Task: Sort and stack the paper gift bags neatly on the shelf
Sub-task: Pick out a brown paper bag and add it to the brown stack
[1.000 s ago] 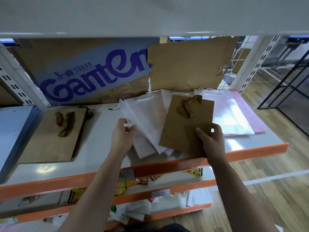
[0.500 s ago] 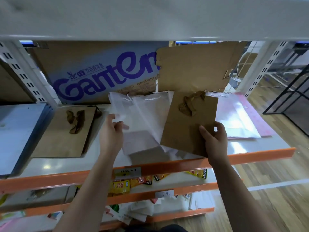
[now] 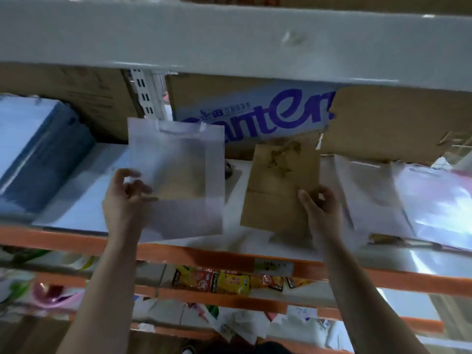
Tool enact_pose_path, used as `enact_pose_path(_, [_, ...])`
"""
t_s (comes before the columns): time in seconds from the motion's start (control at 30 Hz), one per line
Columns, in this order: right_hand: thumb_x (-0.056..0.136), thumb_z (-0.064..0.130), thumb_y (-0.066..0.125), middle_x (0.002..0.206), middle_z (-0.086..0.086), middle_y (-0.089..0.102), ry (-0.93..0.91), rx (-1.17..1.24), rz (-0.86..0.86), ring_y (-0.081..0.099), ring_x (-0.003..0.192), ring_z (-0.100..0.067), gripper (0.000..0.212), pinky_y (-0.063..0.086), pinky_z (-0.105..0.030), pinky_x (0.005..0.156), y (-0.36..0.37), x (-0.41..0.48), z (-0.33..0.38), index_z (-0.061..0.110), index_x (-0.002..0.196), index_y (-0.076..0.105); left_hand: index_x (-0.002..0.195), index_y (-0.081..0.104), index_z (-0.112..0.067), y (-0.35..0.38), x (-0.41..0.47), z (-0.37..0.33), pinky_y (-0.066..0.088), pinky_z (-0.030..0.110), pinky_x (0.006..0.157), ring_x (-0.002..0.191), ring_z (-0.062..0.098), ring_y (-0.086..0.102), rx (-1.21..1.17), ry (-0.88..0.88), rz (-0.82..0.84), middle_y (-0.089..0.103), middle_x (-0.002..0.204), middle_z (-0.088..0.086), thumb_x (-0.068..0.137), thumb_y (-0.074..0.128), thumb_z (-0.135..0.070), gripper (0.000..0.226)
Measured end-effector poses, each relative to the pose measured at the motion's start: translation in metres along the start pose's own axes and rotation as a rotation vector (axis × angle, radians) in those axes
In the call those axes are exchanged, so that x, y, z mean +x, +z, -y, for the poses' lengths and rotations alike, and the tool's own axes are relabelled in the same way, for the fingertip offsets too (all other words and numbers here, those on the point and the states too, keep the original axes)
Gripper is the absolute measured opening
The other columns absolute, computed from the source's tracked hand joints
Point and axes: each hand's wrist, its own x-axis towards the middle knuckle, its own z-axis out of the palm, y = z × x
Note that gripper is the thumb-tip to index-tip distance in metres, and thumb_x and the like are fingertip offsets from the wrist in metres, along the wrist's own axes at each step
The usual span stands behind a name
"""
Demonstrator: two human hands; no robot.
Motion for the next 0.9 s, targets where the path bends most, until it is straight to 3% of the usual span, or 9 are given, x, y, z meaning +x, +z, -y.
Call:
enact_pose_path(0.07, [0.092, 0.026, 0.063, 0.09, 0.005, 0.066, 0.002, -0.028, 0.037, 0.062, 0.078, -0.005, 0.015, 0.049, -0.015, 0.055, 0.028, -0.002, 0.004, 0.018, 0.105, 0.058, 0.099, 0.054, -0.031, -0.024, 0.014, 0.012, 0.042, 0.03, 0.066, 0.077, 0.02, 0.061, 0.082, 0.007, -0.095, 0.066, 0.082, -0.001, 0.094, 0.044, -0.008, 0.026])
enact_pose_path(0.13, [0.095, 0.029, 0.059, 0.093, 0.008, 0.065, 0.03, -0.071, 0.099, 0.063, 0.085, -0.01, 0.019, 0.054, -0.03, 0.073, 0.057, -0.003, 0.004, 0.018, 0.111, 0.056, 0.101, 0.052, -0.032, -0.044, 0.028, 0.023, 0.041, 0.033, 0.072, 0.083, 0.022, 0.059, 0.065, -0.007, -0.126, 0.065, 0.081, -0.004, 0.094, 0.044, -0.009, 0.026])
enact_pose_path(0.23, [0.093, 0.034, 0.06, 0.111, 0.005, 0.064, 0.13, -0.054, 0.21, 0.062, 0.1, -0.015, 0.04, 0.051, -0.043, 0.091, 0.101, -0.005, 0.004, 0.016, 0.126, 0.048, 0.104, 0.051, -0.029, -0.07, 0.047, 0.037, 0.04, 0.034, 0.076, 0.083, 0.023, 0.058, 0.025, -0.041, -0.137, 0.061, 0.077, -0.006, 0.094, 0.044, -0.007, 0.025])
enact_pose_path(0.3, [0.095, 0.026, 0.059, 0.123, 0.0, 0.059, 0.208, -0.01, 0.29, 0.06, 0.106, -0.018, 0.043, 0.052, -0.039, 0.089, 0.129, -0.01, 0.008, 0.013, 0.132, 0.041, 0.108, 0.053, -0.025, -0.083, 0.055, 0.045, 0.038, 0.031, 0.076, 0.083, 0.021, 0.057, 0.006, -0.056, -0.145, 0.06, 0.077, -0.006, 0.096, 0.044, -0.006, 0.023])
enact_pose_path(0.4, [0.095, 0.015, 0.059, 0.119, -0.005, 0.059, 0.218, -0.055, 0.363, 0.061, 0.103, -0.019, 0.038, 0.052, -0.028, 0.08, 0.163, -0.018, 0.011, 0.016, 0.128, 0.039, 0.109, 0.055, -0.022, -0.099, 0.065, 0.056, 0.039, 0.031, 0.078, 0.086, 0.021, 0.057, -0.001, -0.064, -0.14, 0.062, 0.081, 0.001, 0.096, 0.046, -0.007, 0.022])
enact_pose_path(0.5, [0.09, 0.02, 0.067, 0.121, -0.008, 0.062, 0.18, -0.204, 0.338, 0.062, 0.106, -0.022, 0.049, 0.053, -0.04, 0.091, 0.184, -0.021, 0.008, 0.016, 0.13, 0.039, 0.107, 0.054, -0.025, -0.108, 0.075, 0.066, 0.041, 0.034, 0.081, 0.088, 0.022, 0.058, -0.006, -0.068, -0.113, 0.063, 0.087, 0.005, 0.096, 0.047, -0.007, 0.023])
enact_pose_path(0.6, [0.086, 0.026, 0.071, 0.118, -0.005, 0.064, 0.153, -0.331, 0.318, 0.063, 0.104, -0.021, 0.06, 0.053, -0.044, 0.092, 0.194, -0.02, 0.006, 0.018, 0.135, 0.038, 0.107, 0.054, -0.027, -0.111, 0.081, 0.068, 0.041, 0.034, 0.08, 0.089, 0.022, 0.058, -0.011, -0.071, -0.084, 0.062, 0.084, 0.001, 0.096, 0.047, -0.007, 0.024])
enact_pose_path(0.9, [0.085, 0.036, 0.071, 0.117, -0.007, 0.062, -0.091, -0.645, 0.243, 0.06, 0.106, -0.024, 0.058, 0.052, -0.033, 0.085, 0.217, -0.023, 0.003, 0.009, 0.131, 0.049, 0.108, 0.056, -0.024, -0.108, 0.087, 0.079, 0.041, 0.033, 0.08, 0.088, 0.019, 0.059, 0.027, -0.047, -0.062, 0.062, 0.081, -0.006, 0.095, 0.049, -0.006, 0.023])
